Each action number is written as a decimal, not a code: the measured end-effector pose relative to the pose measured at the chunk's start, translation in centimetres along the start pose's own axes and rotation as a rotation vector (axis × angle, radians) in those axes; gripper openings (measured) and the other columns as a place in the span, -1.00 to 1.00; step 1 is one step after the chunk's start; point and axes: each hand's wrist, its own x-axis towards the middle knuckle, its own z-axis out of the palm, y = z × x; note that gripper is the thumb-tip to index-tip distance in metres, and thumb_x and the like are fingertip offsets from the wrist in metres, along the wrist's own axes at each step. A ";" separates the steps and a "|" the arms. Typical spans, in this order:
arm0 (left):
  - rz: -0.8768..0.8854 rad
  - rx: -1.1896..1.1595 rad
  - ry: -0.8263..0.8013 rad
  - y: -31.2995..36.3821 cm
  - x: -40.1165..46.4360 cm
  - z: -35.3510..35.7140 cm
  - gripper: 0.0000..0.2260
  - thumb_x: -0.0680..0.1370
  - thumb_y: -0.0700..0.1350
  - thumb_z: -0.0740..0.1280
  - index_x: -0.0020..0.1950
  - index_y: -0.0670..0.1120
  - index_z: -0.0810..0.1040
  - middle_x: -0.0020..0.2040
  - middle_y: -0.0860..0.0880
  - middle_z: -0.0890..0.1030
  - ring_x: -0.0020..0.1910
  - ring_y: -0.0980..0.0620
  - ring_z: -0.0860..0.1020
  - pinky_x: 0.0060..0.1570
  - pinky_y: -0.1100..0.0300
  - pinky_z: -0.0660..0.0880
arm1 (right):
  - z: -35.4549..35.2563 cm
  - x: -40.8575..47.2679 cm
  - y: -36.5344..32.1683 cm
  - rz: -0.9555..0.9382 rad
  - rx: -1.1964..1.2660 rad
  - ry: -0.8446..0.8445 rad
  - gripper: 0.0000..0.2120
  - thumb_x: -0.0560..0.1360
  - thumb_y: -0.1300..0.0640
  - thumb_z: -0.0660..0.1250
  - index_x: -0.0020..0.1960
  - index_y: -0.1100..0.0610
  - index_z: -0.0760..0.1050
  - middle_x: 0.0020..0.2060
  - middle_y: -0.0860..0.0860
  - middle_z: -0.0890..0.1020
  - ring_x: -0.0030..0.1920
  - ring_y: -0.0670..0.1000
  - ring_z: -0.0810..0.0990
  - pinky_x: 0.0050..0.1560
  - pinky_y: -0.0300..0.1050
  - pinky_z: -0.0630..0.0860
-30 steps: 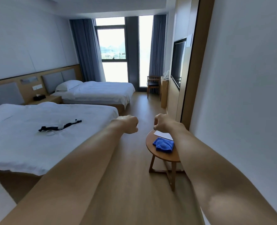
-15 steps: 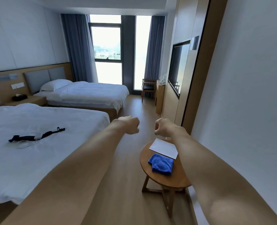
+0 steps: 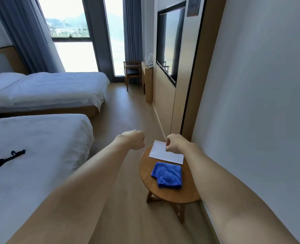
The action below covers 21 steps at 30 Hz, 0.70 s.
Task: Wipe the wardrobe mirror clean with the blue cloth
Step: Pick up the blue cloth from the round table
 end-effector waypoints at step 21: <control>0.121 0.067 -0.478 3.2 33.7 20.4 -0.82 0.58 -0.02 0.16 -0.09 0.02 0.54 -0.10 0.01 0.62 -0.19 -0.01 0.59 -0.16 0.06 0.60 | 17.3 25.0 19.4 0.385 0.267 -0.305 -0.85 0.52 0.26 0.16 -0.13 0.08 0.45 -0.16 0.07 0.57 -0.24 0.07 0.51 -0.28 -0.08 0.44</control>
